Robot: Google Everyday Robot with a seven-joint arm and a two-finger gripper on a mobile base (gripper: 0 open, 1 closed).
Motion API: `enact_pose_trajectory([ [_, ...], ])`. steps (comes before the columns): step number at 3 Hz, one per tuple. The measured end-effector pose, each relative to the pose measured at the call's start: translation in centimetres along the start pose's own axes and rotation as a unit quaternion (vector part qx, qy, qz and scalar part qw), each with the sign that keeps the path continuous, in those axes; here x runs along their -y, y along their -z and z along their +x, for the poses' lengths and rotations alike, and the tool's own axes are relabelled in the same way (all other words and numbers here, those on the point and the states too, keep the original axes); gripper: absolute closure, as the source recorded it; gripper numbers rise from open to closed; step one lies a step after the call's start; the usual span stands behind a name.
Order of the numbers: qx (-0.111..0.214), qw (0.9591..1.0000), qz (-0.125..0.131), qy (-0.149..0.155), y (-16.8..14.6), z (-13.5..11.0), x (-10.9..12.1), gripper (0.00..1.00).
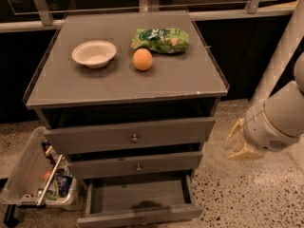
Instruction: Close bottom drawer
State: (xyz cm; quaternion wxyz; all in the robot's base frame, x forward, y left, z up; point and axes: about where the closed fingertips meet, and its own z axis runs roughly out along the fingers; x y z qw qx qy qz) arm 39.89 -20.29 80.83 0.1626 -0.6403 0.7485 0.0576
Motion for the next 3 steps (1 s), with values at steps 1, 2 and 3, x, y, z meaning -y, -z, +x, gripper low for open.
enact_pose_trajectory([
  [1,0.000,1.0000,0.000,0.000,0.0,0.0,0.0,0.88],
  [2,0.016,0.9998,-0.005,-0.009,-1.7,-0.3,-0.4,1.00],
  [3,0.029,0.9995,-0.001,-0.013,-5.3,-1.7,-1.0,1.00],
])
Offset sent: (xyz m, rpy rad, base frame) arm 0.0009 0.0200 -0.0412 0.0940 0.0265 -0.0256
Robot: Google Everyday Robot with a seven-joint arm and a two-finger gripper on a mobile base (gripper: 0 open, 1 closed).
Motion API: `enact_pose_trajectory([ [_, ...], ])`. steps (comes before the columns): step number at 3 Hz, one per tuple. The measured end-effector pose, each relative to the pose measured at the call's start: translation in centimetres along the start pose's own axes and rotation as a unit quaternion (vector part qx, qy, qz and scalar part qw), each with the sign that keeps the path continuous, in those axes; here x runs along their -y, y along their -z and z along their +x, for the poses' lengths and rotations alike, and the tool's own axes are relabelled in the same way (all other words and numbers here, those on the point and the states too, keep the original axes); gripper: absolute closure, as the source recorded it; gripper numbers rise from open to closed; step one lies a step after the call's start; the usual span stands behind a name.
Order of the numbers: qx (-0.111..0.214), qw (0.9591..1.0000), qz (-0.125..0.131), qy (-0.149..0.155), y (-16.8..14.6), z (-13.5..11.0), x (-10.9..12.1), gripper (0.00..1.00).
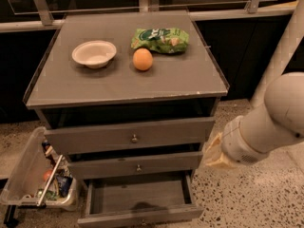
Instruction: Close bottom drawer
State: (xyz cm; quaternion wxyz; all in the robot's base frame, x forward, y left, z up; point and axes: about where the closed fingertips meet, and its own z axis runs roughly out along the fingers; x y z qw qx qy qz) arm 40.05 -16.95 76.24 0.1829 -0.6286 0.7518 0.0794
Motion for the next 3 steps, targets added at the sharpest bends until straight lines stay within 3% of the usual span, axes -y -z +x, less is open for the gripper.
enact_pose_trajectory([
  [2,0.049,0.9973,0.055,-0.003,-5.8,0.1,-0.1,1.00],
  [3,0.050,0.9960,0.074,0.000,-5.6,0.0,0.7,1.00],
])
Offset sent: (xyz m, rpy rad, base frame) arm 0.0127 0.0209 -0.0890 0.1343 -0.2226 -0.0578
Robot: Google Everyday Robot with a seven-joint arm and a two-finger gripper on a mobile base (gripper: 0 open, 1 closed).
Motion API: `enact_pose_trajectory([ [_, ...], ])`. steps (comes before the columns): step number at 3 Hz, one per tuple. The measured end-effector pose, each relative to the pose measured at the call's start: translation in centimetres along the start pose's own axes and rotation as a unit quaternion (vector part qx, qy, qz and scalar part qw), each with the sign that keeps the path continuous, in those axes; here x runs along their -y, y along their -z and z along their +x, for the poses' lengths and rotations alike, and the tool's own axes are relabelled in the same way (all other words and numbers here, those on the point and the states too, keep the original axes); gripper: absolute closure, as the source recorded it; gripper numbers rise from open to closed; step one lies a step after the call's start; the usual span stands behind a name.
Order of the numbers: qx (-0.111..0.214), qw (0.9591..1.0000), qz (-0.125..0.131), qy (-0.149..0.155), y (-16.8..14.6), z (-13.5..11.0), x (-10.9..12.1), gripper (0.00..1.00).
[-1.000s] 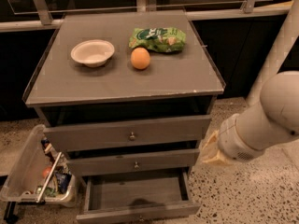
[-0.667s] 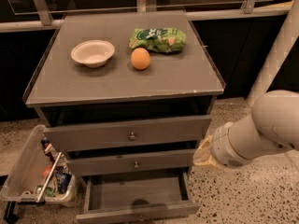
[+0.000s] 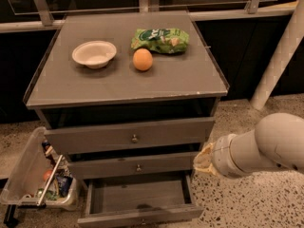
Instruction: Close bottom drawer
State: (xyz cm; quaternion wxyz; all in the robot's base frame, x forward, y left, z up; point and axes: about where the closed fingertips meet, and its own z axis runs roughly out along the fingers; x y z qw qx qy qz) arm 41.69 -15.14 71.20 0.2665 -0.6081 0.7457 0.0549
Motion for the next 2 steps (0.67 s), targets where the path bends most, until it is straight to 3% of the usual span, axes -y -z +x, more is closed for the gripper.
enact_pose_trajectory([
  [2,0.001,0.9999,-0.005,0.013,-3.2,0.5,-1.3,1.00],
])
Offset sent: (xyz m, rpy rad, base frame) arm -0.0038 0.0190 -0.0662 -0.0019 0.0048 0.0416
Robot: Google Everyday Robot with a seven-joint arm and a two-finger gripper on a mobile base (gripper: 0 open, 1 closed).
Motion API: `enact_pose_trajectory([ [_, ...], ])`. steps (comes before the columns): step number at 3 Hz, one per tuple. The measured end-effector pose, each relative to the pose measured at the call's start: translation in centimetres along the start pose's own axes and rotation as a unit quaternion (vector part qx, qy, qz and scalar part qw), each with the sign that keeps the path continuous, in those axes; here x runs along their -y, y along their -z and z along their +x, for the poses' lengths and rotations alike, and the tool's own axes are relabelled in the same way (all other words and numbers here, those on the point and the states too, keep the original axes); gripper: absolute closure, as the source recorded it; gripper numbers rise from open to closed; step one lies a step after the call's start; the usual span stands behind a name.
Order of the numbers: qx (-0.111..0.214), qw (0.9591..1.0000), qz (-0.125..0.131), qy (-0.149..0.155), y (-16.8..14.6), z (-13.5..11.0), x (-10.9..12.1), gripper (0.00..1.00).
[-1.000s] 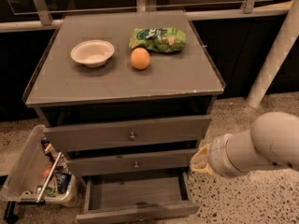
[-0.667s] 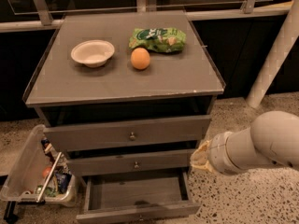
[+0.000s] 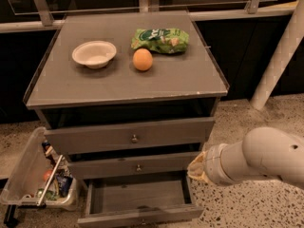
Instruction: Close bottom drawer
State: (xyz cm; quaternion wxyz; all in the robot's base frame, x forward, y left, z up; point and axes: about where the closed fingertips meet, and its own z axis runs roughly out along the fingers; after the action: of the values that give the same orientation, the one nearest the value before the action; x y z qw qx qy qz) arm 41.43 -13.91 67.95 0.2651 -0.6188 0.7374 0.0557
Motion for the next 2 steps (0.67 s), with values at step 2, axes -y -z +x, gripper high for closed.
enact_pose_trajectory([
  [2,0.032,0.9994,0.000,0.012,-6.5,2.9,-2.8,1.00],
])
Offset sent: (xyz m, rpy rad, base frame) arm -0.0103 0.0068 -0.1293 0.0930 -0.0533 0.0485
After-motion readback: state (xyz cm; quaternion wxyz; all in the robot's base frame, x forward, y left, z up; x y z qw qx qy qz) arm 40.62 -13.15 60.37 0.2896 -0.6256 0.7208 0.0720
